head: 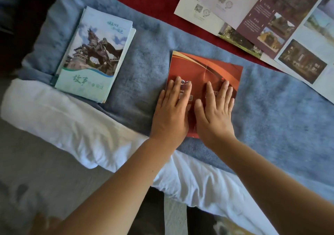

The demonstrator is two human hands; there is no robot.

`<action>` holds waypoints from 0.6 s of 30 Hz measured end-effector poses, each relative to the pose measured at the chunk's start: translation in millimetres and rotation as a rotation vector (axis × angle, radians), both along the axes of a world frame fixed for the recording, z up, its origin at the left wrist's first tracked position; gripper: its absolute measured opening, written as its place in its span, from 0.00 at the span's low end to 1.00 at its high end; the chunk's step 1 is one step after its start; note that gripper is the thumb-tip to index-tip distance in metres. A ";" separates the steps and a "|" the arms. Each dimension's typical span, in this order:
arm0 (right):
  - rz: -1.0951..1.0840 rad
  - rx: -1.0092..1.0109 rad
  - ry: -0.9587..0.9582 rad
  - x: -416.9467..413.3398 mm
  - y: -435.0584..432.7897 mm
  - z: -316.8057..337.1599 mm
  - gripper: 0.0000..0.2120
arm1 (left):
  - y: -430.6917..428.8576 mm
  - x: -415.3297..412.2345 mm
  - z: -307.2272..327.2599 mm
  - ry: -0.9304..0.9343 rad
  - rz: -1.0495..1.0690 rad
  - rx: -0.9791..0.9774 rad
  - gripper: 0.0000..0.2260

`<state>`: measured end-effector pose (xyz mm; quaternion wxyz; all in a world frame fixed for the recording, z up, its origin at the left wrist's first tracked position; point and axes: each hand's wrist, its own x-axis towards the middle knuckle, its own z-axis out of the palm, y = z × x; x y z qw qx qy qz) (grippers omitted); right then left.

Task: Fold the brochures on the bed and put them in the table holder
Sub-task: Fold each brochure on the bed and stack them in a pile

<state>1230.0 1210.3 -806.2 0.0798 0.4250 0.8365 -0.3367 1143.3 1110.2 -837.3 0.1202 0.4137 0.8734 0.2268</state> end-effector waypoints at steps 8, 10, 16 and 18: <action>0.053 0.220 -0.058 -3.1 5.6 -0.1 0.34 | -4.4 0.0 12.3 0.125 0.028 -0.231 0.27; 0.073 0.283 -0.045 -6.8 13.6 -2.9 0.33 | 0.5 -6.0 13.3 0.138 0.033 -0.216 0.27; 0.034 0.345 -0.043 -16.6 30.2 -20.1 0.32 | 26.8 -41.2 3.8 0.155 0.042 -0.183 0.30; 0.027 0.338 -0.024 -17.2 30.7 -24.5 0.32 | 30.9 -44.7 -1.3 0.129 0.043 -0.188 0.32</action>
